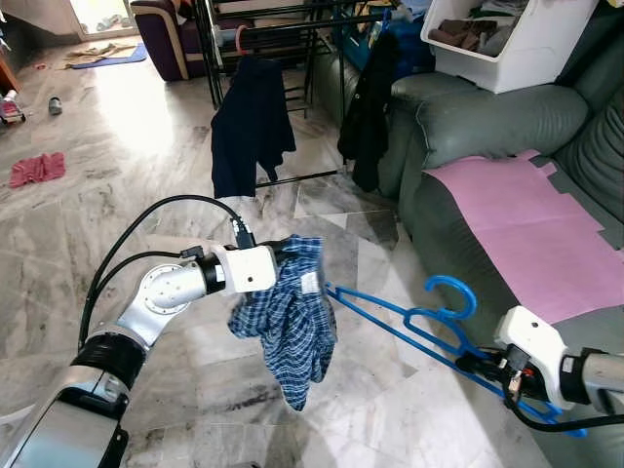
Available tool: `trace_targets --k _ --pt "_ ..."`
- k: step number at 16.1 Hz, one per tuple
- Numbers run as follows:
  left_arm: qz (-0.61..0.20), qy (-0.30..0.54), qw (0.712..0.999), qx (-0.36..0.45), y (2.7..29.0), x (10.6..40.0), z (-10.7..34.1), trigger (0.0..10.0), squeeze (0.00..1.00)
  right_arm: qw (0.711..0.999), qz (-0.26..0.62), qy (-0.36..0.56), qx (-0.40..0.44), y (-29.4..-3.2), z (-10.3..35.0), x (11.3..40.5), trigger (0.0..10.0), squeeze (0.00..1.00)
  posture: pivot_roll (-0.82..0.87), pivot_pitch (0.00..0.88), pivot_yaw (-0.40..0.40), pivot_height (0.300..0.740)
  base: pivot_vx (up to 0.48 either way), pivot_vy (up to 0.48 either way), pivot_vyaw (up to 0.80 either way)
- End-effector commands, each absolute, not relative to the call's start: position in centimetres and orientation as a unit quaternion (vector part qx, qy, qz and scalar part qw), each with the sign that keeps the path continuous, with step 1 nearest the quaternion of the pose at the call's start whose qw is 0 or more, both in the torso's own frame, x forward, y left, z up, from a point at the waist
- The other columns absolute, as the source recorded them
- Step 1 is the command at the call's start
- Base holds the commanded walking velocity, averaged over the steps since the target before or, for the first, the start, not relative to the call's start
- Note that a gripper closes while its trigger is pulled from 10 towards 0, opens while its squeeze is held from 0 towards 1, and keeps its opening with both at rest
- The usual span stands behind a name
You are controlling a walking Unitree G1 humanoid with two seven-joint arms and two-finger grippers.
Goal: Hang hanger
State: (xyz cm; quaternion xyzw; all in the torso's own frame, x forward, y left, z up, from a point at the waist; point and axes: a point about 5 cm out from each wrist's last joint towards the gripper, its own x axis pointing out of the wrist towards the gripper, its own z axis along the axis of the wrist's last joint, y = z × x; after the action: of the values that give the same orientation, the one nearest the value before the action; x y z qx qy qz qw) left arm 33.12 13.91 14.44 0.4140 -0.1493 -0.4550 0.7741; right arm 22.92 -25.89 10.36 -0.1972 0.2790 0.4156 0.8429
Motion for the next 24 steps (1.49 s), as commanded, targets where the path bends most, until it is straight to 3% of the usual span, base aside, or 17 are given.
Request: trace_targets --k 1,6,9,14,24 --pt "-0.454 -0.169 0.773 0.409 13.6 33.0 15.0 10.0 0.00 0.837 0.426 0.280 -0.198 -25.6 10.2 22.9 10.0 0.00 -0.05 0.089 -0.002 0.740 0.000 0.000 0.00" --pt "-0.451 -0.124 0.773 0.429 14.7 33.3 13.9 10.0 0.00 0.826 0.415 0.301 -0.233 -27.5 11.1 22.7 10.0 0.00 -0.05 0.091 0.001 0.740 0.000 0.000 0.00" --pt "-0.457 -0.119 0.767 0.435 14.5 33.2 13.6 10.0 0.00 0.799 0.454 0.325 -0.224 -27.2 11.6 21.7 10.0 0.00 -0.06 0.094 0.003 0.740 0.000 0.000 0.00" --pt "-0.472 -0.137 0.766 0.415 13.7 32.7 13.7 10.0 0.00 0.810 0.448 0.301 -0.230 -26.2 10.8 22.7 10.0 0.00 -0.05 0.094 0.001 0.740 0.000 0.000 0.00" --pt "-0.472 -0.107 0.766 0.422 14.9 32.3 12.3 10.0 0.00 0.821 0.433 0.277 -0.249 -26.5 11.8 23.7 10.0 0.00 -0.06 0.091 0.002 0.740 0.000 0.000 0.00"
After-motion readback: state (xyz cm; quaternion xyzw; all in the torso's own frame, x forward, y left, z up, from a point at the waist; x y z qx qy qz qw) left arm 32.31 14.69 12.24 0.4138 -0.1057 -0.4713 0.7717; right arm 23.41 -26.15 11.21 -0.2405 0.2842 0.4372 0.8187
